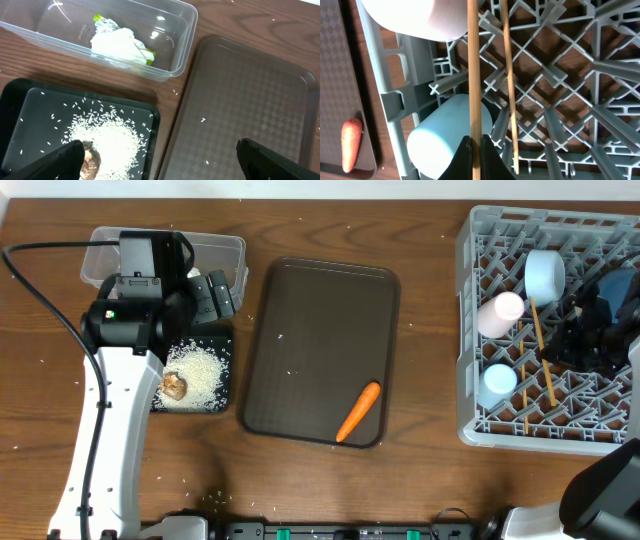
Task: Sort waste into correct bins and load items into the dishwasher rack
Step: 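Insert the second chopstick into the rack beside the first and release, then reach the left gripper to the orange carrot on the brown tray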
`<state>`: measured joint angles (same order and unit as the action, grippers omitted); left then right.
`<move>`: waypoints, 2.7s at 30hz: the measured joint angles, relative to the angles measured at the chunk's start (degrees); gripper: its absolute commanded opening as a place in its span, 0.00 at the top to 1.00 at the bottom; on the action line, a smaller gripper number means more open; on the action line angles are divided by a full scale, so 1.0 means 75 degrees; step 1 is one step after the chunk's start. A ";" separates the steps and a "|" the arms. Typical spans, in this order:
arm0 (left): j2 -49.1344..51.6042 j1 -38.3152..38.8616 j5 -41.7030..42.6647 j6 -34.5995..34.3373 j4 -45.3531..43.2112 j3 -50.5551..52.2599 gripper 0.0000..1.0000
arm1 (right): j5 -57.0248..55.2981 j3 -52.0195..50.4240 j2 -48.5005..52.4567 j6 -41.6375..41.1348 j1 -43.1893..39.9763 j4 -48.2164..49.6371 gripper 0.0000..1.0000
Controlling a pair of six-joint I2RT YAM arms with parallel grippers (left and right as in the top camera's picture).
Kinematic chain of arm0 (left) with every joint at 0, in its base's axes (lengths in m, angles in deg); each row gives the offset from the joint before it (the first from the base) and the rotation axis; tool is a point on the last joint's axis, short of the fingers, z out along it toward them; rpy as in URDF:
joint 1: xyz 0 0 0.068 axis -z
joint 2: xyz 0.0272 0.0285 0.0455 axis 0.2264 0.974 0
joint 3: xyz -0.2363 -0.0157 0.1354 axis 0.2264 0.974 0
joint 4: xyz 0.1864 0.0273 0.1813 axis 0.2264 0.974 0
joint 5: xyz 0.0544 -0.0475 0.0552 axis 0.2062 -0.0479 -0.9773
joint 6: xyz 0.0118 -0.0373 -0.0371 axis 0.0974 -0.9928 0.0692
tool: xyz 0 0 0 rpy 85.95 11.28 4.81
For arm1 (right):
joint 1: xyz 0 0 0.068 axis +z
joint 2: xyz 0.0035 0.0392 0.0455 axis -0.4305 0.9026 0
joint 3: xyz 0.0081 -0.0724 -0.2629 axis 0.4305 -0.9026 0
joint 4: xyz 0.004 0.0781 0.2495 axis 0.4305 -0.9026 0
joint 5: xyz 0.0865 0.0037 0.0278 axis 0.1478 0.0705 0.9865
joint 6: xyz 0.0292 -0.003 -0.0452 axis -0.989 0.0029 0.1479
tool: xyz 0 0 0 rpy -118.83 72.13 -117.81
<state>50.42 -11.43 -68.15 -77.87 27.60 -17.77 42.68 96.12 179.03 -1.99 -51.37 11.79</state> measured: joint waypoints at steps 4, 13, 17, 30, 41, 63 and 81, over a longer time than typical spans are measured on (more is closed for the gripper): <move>0.0000 0.0000 0.0000 0.0000 0.0000 0.0000 0.02 | 0.0003 -0.0006 0.0000 -0.0006 -0.0055 -0.0006 0.99; 0.0000 0.0000 0.0000 0.0000 0.0000 0.0000 0.02 | 0.0012 -0.0006 0.0000 -0.0082 -0.0195 -0.0017 0.60; 0.0000 0.0000 0.0003 0.0000 0.0000 0.0000 0.02 | 0.0015 -0.0006 0.0000 -0.0146 -0.0309 -0.0017 0.22; 0.0000 0.0000 0.0003 0.0000 -0.0009 0.0000 0.02 | 0.0338 -0.0006 0.0000 -0.0192 -0.0420 0.0003 0.32; 0.0000 0.0000 0.0105 0.0000 -0.0009 0.0000 0.02 | 0.0688 -0.0009 0.0000 -0.0093 0.0571 -0.0111 0.48; 0.0000 0.0000 0.0178 0.0000 0.0000 0.0000 0.02 | -0.1224 -0.0510 0.0000 -0.1274 0.1279 -0.1207 0.55; 0.0000 0.0000 0.0181 0.0000 0.0000 0.0000 0.02 | -0.2401 -0.0271 0.0000 -0.2299 0.1282 -0.1571 0.56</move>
<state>50.42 -11.43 -66.79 -77.87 27.60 -17.77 24.67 94.08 179.03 -19.24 -41.75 0.01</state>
